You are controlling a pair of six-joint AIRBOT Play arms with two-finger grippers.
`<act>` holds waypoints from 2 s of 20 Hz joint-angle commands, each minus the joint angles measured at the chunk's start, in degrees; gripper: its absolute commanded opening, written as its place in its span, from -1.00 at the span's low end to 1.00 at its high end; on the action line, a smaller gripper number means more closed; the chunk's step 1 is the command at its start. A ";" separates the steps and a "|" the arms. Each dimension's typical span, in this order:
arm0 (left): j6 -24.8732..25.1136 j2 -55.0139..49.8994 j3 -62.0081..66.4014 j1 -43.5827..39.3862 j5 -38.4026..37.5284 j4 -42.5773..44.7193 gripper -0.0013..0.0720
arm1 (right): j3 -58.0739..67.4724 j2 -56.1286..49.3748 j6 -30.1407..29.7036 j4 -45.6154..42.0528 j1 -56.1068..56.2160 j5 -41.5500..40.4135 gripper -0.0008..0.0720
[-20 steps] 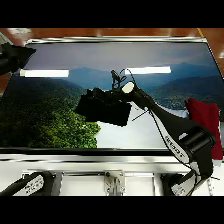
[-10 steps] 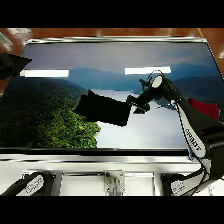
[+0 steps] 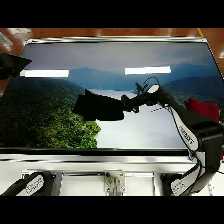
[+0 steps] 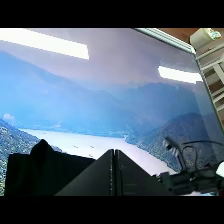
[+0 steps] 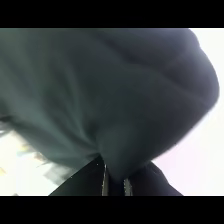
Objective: Fold the shirts.
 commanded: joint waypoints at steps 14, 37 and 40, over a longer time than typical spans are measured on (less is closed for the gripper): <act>-0.33 2.56 0.07 0.37 -0.07 0.02 -0.85 | 9.57 35.95 5.16 -15.47 -53.59 15.26 -0.81; -0.31 7.65 0.07 1.55 -2.38 0.07 -0.85 | -17.03 43.19 21.51 -57.59 -61.96 21.97 0.93; 3.21 5.99 0.07 -0.83 -2.38 5.55 -0.86 | -4.26 45.33 16.28 -54.29 -61.05 11.87 0.93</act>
